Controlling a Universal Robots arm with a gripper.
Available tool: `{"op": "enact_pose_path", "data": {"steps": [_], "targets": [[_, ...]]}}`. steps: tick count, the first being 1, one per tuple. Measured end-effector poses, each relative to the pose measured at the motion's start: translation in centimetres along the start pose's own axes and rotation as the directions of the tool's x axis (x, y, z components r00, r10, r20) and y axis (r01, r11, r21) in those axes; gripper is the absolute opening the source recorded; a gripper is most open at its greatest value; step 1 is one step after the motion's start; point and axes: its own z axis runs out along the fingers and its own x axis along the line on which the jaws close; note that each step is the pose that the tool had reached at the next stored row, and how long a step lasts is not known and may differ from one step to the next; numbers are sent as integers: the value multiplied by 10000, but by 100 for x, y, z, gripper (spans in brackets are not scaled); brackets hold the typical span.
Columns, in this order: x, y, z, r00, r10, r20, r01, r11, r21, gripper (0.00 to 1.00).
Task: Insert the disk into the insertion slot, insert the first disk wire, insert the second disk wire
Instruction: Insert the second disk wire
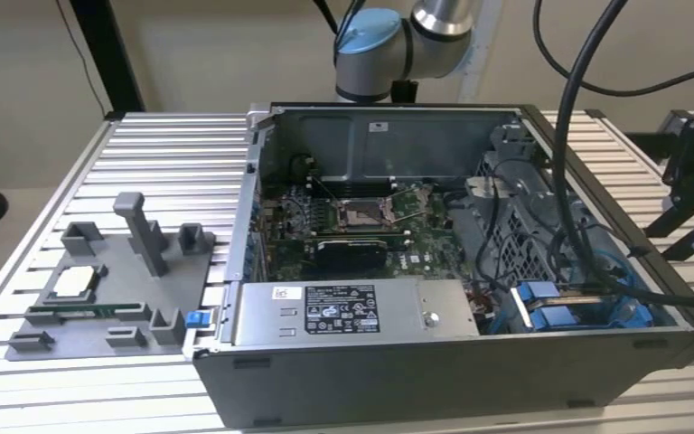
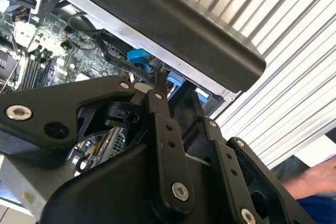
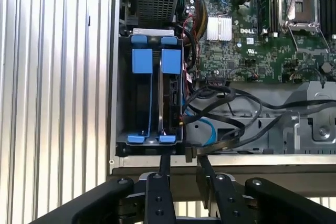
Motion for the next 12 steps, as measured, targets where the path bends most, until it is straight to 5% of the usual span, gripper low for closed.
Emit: {"op": "enact_pose_path", "data": {"steps": [7,12], "targets": [[5,-8,54,10000,30,41,-30,9999,-110,100],[7,-11,78,9998,74,179,-72,9999,-126,100]]}}
